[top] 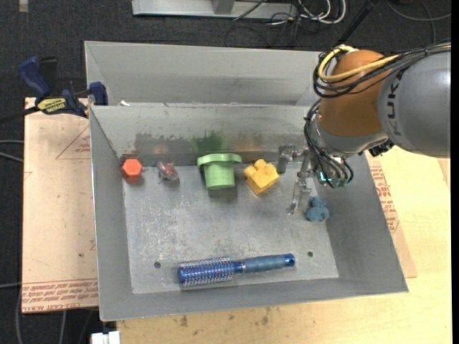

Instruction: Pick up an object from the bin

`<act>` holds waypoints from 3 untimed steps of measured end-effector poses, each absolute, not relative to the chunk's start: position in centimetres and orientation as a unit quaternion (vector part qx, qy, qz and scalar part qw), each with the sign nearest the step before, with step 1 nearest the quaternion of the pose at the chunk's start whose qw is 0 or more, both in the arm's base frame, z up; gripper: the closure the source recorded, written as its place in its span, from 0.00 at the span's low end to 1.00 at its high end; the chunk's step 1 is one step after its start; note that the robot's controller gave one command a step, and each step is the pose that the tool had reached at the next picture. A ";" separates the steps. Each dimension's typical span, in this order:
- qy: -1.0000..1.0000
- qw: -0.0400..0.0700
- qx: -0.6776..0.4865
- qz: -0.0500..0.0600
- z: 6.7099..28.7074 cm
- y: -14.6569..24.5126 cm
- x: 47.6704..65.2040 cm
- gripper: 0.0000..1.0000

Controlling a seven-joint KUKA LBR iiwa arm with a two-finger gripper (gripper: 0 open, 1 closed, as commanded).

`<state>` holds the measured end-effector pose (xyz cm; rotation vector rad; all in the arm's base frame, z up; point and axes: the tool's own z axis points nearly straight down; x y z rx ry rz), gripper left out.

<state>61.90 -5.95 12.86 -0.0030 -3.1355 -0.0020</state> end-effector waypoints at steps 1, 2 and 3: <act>-1.000 0.001 0.016 0.001 9.1 -14.9 61.6 0.00; -1.000 -0.001 0.020 0.000 9.3 -14.3 61.8 1.00; -0.999 -0.006 0.039 0.001 22.2 -13.3 60.4 1.00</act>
Offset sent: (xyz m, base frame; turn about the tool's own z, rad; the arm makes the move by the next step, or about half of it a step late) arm -0.0017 -0.0840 -0.0357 -0.0426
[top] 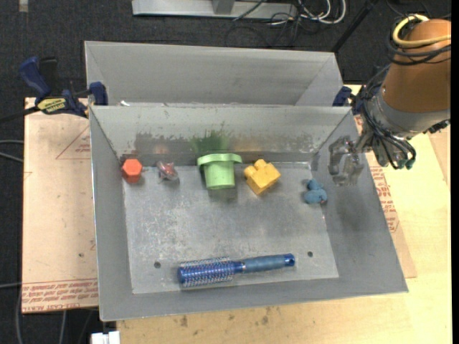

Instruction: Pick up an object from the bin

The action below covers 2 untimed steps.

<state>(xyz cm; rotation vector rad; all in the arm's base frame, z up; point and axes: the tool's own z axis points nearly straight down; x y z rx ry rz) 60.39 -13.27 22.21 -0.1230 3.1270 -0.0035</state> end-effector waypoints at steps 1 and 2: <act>0.999 0.002 -0.039 0.000 21.7 -13.2 60.3 0.00; 1.000 -0.001 -0.029 0.002 13.9 -11.3 64.0 0.00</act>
Offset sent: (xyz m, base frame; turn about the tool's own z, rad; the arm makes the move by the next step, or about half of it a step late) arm 0.0000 0.0000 0.0000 0.0000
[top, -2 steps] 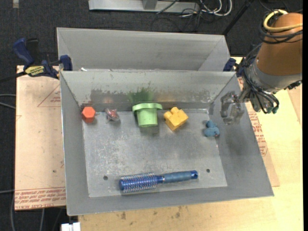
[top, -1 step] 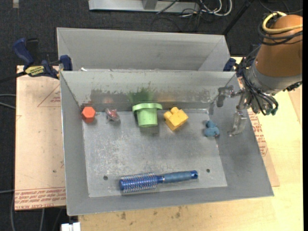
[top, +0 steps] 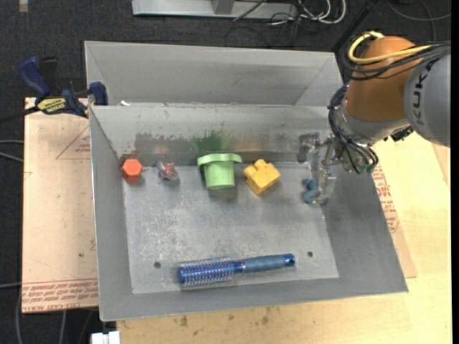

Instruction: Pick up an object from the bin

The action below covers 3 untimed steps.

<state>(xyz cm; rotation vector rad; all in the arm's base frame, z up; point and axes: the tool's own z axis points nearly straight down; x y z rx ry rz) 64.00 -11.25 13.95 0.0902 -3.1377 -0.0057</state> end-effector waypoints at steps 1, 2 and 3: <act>-0.998 0.001 0.064 0.000 8.1 -15.6 64.7 0.00; -0.998 -0.001 0.065 -0.001 8.5 -15.4 64.8 1.00; -0.998 -0.007 0.055 0.001 18.5 -13.7 64.9 1.00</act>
Offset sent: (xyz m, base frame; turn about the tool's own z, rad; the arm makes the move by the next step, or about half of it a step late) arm 0.0076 -0.0422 -0.0543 -0.0749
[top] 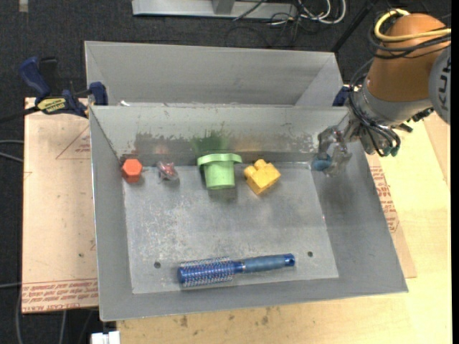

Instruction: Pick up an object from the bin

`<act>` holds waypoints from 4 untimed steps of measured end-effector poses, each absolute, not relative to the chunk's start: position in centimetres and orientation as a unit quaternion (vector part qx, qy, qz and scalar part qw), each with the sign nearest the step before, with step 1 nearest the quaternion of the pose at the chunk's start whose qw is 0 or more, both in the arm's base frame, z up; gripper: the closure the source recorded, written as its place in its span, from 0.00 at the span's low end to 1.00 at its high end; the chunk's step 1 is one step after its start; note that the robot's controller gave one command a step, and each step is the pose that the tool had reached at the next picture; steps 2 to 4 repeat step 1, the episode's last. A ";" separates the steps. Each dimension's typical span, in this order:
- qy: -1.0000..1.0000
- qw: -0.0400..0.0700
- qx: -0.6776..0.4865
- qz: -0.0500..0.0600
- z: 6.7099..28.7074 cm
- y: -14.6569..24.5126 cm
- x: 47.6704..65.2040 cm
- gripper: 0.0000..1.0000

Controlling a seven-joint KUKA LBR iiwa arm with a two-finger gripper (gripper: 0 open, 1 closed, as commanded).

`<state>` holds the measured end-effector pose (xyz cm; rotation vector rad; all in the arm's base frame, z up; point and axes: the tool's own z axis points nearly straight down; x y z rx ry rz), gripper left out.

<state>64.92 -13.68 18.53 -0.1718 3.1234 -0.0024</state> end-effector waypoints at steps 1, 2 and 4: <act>0.977 0.005 -0.213 -0.001 26.8 -13.8 63.7 1.00; 0.977 0.005 -0.213 -0.001 26.8 -13.8 63.7 1.00; 0.977 0.005 -0.213 -0.001 26.8 -13.8 63.7 1.00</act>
Offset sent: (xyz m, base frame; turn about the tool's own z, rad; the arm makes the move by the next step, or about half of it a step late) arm -0.0141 -0.0018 0.0805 -0.3226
